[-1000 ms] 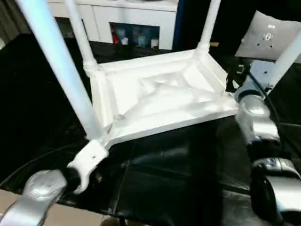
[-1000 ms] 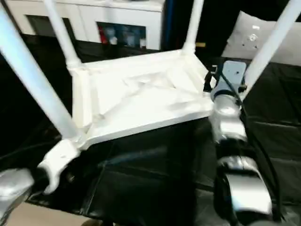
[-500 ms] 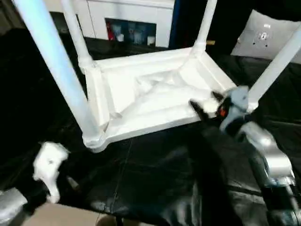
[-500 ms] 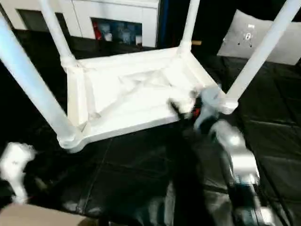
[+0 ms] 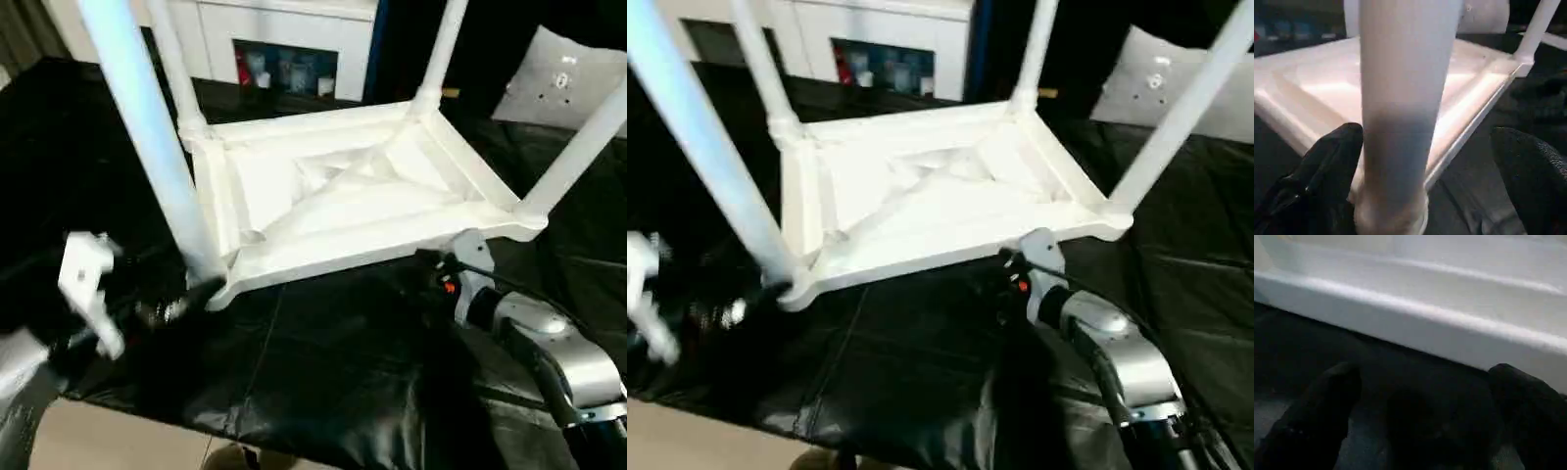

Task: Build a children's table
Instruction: Rotate table base

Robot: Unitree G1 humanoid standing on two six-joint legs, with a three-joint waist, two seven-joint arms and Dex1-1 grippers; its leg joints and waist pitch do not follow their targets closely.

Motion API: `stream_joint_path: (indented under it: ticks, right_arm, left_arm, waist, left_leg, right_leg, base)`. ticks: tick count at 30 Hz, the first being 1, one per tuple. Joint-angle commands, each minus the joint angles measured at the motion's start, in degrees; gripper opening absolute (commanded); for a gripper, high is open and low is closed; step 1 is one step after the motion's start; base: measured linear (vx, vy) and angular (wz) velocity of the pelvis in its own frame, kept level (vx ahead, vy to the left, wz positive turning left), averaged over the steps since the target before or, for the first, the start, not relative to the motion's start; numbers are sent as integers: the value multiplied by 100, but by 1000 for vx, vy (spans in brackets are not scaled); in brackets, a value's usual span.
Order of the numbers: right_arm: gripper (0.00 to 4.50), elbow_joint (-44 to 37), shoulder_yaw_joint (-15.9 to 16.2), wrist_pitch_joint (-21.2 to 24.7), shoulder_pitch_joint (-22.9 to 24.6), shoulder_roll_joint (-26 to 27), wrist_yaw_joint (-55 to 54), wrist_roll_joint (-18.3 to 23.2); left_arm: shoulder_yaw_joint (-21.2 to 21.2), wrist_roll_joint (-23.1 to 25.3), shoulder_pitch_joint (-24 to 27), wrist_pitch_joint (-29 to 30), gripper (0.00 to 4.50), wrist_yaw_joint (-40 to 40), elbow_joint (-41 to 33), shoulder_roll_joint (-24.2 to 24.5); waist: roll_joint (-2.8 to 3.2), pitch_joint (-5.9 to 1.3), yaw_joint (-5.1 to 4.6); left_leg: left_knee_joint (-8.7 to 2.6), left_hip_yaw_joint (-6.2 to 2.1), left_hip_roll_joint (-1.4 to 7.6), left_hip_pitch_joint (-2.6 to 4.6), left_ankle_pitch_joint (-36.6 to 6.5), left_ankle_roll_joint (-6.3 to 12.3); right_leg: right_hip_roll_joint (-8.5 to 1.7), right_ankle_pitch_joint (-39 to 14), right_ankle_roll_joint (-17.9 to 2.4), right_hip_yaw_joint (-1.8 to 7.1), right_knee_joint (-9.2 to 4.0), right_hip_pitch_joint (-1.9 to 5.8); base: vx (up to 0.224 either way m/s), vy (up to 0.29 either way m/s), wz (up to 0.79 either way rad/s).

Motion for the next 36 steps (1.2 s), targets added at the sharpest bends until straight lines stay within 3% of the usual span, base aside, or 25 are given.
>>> stream_joint_path:
  ticks: [1, 4, 5, 6, 10, 14, 16, 20, 23, 28, 32, 36]
  right_arm:
    - [450, -151, 30, 137, 42, -84, -44, -69]
    - [450, -149, 21, 129, 56, -67, -80, -109]
    - [450, -108, 10, 96, 46, -34, -130, -142]
    - [450, 34, -18, 12, -19, 91, -305, -267]
    - [450, 330, -33, -103, -191, 279, -639, -475]
    - [450, 639, -106, -214, -382, 442, -938, -598]
    - [450, 803, -178, -276, -491, 525, -1122, -646]
    - [450, 1096, -285, -400, -713, 683, -1368, -730]
    - [450, 1122, -279, -422, -763, 733, -1360, -773]
    - [450, 1049, -258, -444, -755, 728, -1353, -781]
    - [450, 1039, -349, -411, -646, 656, -1441, -928]
    - [450, 1019, -388, -378, -584, 629, -1478, -977]
  left_arm:
    - [-112, -21, -12, -92, 450, -52, 161, 54]
    - [-80, -141, -10, -103, 450, -120, 214, 17]
    - [-66, -196, -41, -108, 450, -150, 249, -14]
    - [-125, -222, -186, -124, 450, -287, 411, -29]
    - [-297, -51, -525, -314, 450, -393, 793, -27]
    - [-396, -89, -791, -371, 450, -469, 979, -61]
    - [-473, -280, -807, -223, 450, -597, 837, -43]
    - [-765, -748, -629, 280, 450, -981, 207, 126]
    - [-964, -905, -495, 473, 450, -1197, -58, 272]
    - [-1442, -1392, -295, 979, 450, -1411, -795, 453]
    - [-1923, -1517, -278, 1163, 450, -1250, -1199, 232]
    - [-2162, -1542, -289, 1214, 450, -1193, -1313, 110]
  waist:
    - [2, -357, -7]
    - [19, -375, -11]
    - [-85, -372, -31]
    - [-40, -382, -5]
    - [-72, -382, 5]
    - [-55, -376, 9]
    - [-69, -380, -19]
    - [-56, -369, -21]
    - [-96, -353, -39]
    - [-93, -337, -107]
    - [-106, -317, -134]
    - [-120, -279, -158]
  left_leg:
    - [-472, -45, 139, 36, -1647, 246]
    - [-459, -26, 145, 25, -1474, 287]
    - [-458, -11, 150, 20, -1434, 314]
    - [-452, -8, 149, 24, -1293, 339]
    - [-457, 9, 155, 51, -1130, 334]
    - [-460, 17, 160, 54, -1150, 266]
    - [-466, 18, 154, 38, -1159, 218]
    - [-461, 29, 166, 72, -1269, 171]
    - [-468, 38, 152, 39, -1226, 199]
    - [-472, 31, 159, 41, -1239, 189]
    - [-461, 44, 152, 42, -1289, 167]
    - [-469, 25, 134, 32, -1486, 138]
  right_leg:
    - [-267, -2875, -459, 264, -496, 303]
    - [-277, -2606, -606, 284, -454, 321]
    - [-273, -2570, -620, 291, -458, 316]
    - [-285, -2463, -679, 302, -425, 321]
    - [-274, -2288, -737, 310, -398, 304]
    - [-286, -2176, -787, 322, -377, 321]
    - [-281, -2098, -839, 323, -358, 333]
    - [-286, -2178, -856, 335, -349, 312]
    - [-271, -2126, -836, 336, -350, 329]
    - [-261, -2132, -838, 336, -336, 326]
    - [-252, -2248, -759, 341, -362, 316]
    - [-253, -2721, -532, 321, -425, 306]
  base:
    - [0, 0, 0]
    - [0, 0, 0]
    - [0, 0, 0]
    - [0, 0, 0]
    - [0, 0, 0]
    - [0, 0, 0]
    - [0, 0, 0]
    - [0, 0, 0]
    - [0, 0, 0]
    - [0, 0, 0]
    - [0, 0, 0]
    - [0, 0, 0]
